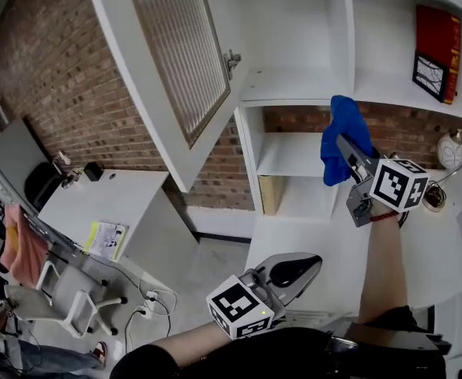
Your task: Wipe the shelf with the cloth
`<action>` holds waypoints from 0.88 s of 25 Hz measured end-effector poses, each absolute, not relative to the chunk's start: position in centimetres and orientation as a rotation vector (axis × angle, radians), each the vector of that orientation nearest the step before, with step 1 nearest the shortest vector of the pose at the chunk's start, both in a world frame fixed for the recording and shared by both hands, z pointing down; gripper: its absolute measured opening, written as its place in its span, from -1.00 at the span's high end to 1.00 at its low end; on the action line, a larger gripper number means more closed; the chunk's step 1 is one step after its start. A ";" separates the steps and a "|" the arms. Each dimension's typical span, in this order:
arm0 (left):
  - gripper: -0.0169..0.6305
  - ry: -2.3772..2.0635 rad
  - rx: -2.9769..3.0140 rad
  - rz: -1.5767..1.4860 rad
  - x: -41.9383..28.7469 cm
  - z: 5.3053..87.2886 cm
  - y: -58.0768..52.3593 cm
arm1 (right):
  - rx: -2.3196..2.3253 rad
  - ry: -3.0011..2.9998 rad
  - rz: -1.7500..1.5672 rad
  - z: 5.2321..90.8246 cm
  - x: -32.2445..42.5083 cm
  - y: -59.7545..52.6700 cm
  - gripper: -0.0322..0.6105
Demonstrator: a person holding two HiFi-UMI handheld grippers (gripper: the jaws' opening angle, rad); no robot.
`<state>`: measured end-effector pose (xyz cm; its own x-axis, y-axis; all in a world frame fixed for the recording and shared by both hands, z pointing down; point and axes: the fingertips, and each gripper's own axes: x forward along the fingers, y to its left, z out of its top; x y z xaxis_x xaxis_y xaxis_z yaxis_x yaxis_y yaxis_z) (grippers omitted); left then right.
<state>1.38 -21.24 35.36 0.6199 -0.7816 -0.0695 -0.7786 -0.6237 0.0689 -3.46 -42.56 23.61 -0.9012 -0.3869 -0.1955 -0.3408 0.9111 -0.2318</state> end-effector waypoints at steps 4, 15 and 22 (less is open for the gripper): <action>0.94 -1.309 2.855 -0.137 3.1 34.3 -14.0 | -0.545 2.747 -0.429 24.8 -0.2 -35.6 0.73; 0.94 -1.038 3.011 -0.226 11.0 35.1 4.8 | -0.700 2.759 -0.582 34.7 9.8 -14.2 0.73; 0.94 -1.016 2.950 -0.318 13.6 35.0 10.3 | -0.865 2.743 -0.831 41.4 17.7 -7.3 0.73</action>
<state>13.58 10.31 34.99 0.7695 -0.6101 -0.1888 -0.6091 -0.7900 0.0707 17.67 -7.32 41.43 -0.8231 -0.5673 0.0248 -0.4858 0.6809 -0.5481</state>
